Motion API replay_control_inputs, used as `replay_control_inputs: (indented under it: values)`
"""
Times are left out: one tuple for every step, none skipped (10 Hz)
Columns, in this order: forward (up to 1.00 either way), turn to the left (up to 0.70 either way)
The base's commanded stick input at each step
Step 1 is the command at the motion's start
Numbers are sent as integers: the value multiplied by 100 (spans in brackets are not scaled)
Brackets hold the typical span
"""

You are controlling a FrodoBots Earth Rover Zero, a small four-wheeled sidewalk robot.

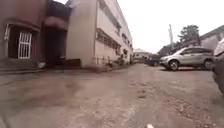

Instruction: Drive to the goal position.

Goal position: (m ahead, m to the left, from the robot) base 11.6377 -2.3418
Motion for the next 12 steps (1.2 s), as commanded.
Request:
replay_control_inputs:
  values:
    - [85,0]
    - [85,0]
    - [85,0]
    - [85,0]
    - [85,0]
    - [85,0]
    - [85,0]
    - [85,0]
    - [85,0]
    - [85,-5]
    - [85,-15]
    - [85,-32]
